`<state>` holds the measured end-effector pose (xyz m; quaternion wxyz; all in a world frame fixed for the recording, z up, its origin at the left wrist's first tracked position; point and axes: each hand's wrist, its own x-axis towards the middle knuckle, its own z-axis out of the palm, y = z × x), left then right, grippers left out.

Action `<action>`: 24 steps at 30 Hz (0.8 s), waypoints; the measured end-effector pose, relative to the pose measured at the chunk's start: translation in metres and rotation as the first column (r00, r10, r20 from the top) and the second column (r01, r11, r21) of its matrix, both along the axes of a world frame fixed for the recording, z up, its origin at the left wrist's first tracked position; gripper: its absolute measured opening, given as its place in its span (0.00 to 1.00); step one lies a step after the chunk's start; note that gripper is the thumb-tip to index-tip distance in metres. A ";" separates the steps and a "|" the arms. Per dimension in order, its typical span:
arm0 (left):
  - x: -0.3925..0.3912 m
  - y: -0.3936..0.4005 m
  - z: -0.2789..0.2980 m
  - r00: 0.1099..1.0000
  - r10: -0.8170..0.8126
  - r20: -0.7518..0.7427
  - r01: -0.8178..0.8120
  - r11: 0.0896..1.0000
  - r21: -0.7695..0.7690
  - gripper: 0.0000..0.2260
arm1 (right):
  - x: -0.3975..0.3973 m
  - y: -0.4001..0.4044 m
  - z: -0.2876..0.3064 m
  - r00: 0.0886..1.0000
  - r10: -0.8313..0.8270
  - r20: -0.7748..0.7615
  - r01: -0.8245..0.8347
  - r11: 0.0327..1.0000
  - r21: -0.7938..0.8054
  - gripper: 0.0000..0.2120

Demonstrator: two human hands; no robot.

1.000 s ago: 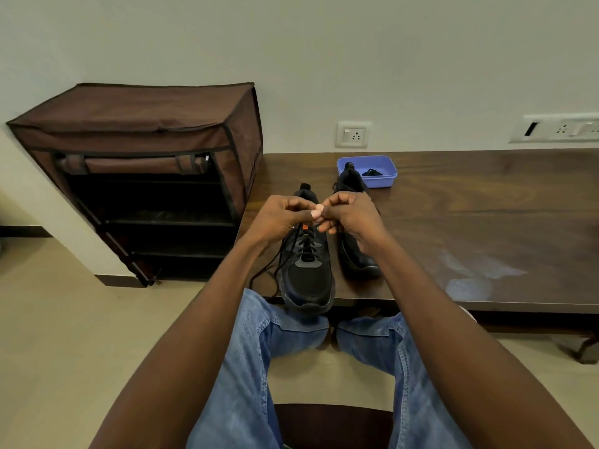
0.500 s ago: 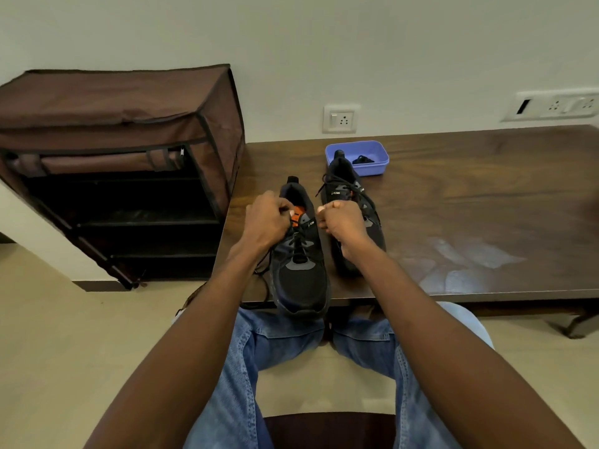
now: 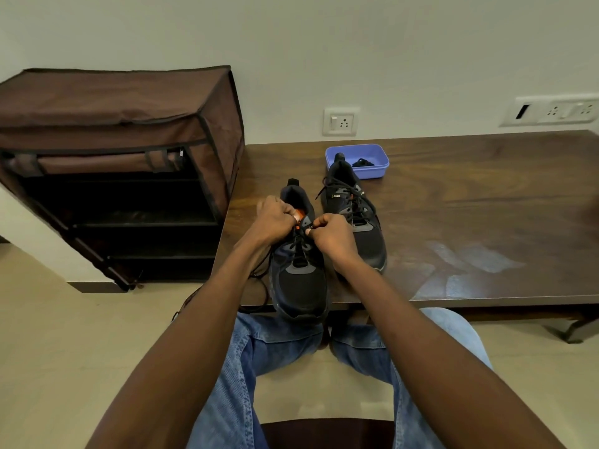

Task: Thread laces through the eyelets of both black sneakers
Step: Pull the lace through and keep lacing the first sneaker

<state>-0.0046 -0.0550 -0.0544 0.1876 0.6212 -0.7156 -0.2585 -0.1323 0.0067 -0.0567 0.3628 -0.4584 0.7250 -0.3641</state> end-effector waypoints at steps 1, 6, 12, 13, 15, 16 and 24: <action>-0.001 -0.004 -0.004 1.000 0.019 -0.002 -0.019 1.000 0.022 0.19 | 0.000 0.000 0.000 1.000 0.000 -0.007 0.000 1.000 -0.002 0.05; -0.005 0.003 0.003 1.000 0.026 0.007 -0.026 0.995 0.091 0.14 | 0.001 -0.001 -0.001 0.999 0.008 -0.054 -0.008 1.000 -0.007 0.03; 0.001 0.008 0.003 0.989 0.016 -0.144 -0.002 0.995 0.095 0.17 | 0.001 -0.001 -0.001 0.997 0.019 -0.081 -0.020 1.000 -0.015 0.03; 0.003 0.010 0.003 0.979 0.037 -0.200 -0.018 0.995 0.094 0.17 | 0.001 -0.001 -0.001 0.997 0.018 -0.079 -0.019 1.000 -0.019 0.04; 0.005 0.014 0.002 0.966 0.044 -0.254 -0.026 0.997 0.074 0.12 | 0.001 -0.001 -0.002 0.996 0.015 -0.083 -0.017 0.999 -0.027 0.04; 0.004 0.015 0.001 0.963 0.051 -0.265 -0.037 0.998 0.057 0.08 | 0.002 -0.001 -0.002 0.995 0.017 -0.096 -0.020 0.999 -0.029 0.04; 0.004 0.023 -0.006 0.957 0.031 -0.287 -0.078 0.985 -0.153 0.14 | 0.005 0.005 -0.003 0.989 0.018 -0.144 -0.026 0.999 -0.048 0.05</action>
